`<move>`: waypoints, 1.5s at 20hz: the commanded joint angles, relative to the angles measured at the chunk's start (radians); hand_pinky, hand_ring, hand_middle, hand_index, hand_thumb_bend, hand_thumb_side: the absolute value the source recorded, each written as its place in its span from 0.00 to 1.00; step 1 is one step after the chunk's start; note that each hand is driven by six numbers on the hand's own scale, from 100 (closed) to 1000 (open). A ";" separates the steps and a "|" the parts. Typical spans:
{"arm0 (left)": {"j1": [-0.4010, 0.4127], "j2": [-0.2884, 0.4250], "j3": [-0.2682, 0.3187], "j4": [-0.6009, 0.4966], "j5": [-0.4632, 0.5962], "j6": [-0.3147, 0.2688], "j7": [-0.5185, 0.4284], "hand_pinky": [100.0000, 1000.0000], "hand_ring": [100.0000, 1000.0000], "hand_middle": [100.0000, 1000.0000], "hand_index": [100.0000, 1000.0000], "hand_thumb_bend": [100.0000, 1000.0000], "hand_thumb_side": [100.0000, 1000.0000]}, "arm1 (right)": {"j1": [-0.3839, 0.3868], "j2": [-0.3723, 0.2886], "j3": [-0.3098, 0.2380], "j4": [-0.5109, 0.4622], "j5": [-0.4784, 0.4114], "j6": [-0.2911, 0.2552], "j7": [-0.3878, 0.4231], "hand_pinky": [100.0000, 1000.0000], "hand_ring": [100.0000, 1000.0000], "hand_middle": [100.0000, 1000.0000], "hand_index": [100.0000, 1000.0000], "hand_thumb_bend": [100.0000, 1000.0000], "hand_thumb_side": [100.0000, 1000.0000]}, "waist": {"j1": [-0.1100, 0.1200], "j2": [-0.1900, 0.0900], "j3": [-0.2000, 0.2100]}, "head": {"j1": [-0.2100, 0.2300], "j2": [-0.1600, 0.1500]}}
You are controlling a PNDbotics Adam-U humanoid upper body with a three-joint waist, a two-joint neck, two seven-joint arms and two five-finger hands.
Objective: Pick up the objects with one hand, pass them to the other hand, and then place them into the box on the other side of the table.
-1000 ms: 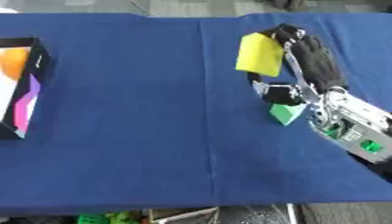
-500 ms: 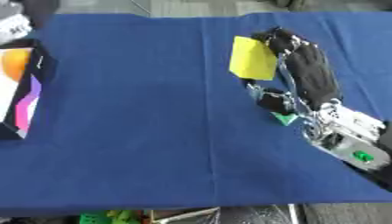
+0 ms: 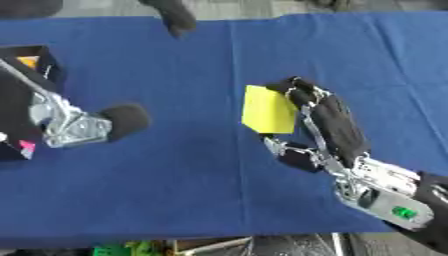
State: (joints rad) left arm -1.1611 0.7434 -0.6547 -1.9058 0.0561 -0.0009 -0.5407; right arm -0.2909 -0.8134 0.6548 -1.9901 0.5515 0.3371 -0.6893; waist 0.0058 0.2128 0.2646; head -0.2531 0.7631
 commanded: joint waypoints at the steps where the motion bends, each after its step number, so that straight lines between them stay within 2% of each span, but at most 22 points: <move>1: -0.031 -0.026 -0.030 0.058 0.021 -0.011 -0.024 0.94 1.00 0.68 0.86 0.17 0.42 | -0.027 -0.034 -0.029 -0.010 -0.019 -0.012 -0.041 0.24 0.42 0.45 0.51 0.00 0.00 | 0.001 -0.015 0.001 | -0.002 0.000; 4: -0.045 -0.055 -0.050 0.097 0.054 0.020 -0.035 0.95 1.00 0.68 0.87 0.14 0.47 | -0.043 -0.036 -0.042 -0.010 0.017 0.002 -0.071 0.27 0.43 0.44 0.51 0.00 0.00 | 0.000 -0.015 0.005 | -0.009 0.001; 11: -0.043 -0.106 -0.079 0.210 0.093 0.126 0.015 0.99 1.00 0.66 0.88 0.06 0.58 | -0.039 -0.034 -0.046 -0.010 0.124 0.070 -0.139 0.35 0.45 0.44 0.50 0.03 0.00 | -0.001 -0.012 0.007 | -0.012 -0.009; 19: -0.048 -0.166 -0.071 0.267 0.125 0.242 0.052 1.00 1.00 0.67 0.88 0.06 0.64 | -0.058 -0.027 -0.047 -0.010 0.252 0.113 -0.132 0.45 0.49 0.43 0.49 0.10 0.00 | -0.001 0.002 0.008 | -0.021 -0.019; 24: -0.052 -0.189 -0.067 0.278 0.122 0.256 0.035 1.00 1.00 0.68 0.88 0.10 0.65 | -0.068 -0.021 -0.056 -0.010 0.335 0.151 -0.123 0.50 0.50 0.42 0.49 0.14 0.00 | -0.001 0.007 0.011 | -0.025 -0.021; 30: -0.052 -0.226 -0.079 0.290 0.082 0.248 0.043 1.00 1.00 0.68 0.88 0.12 0.60 | -0.080 -0.014 -0.066 -0.010 0.428 0.217 -0.123 0.55 0.51 0.42 0.48 0.19 0.00 | -0.001 0.012 0.012 | -0.025 -0.031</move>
State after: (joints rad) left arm -1.1886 0.5156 -0.7413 -1.6152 0.1481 0.2500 -0.5027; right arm -0.3603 -0.8167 0.6043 -1.9901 0.9570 0.4179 -0.6908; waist 0.0046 0.2379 0.2753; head -0.2757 0.7446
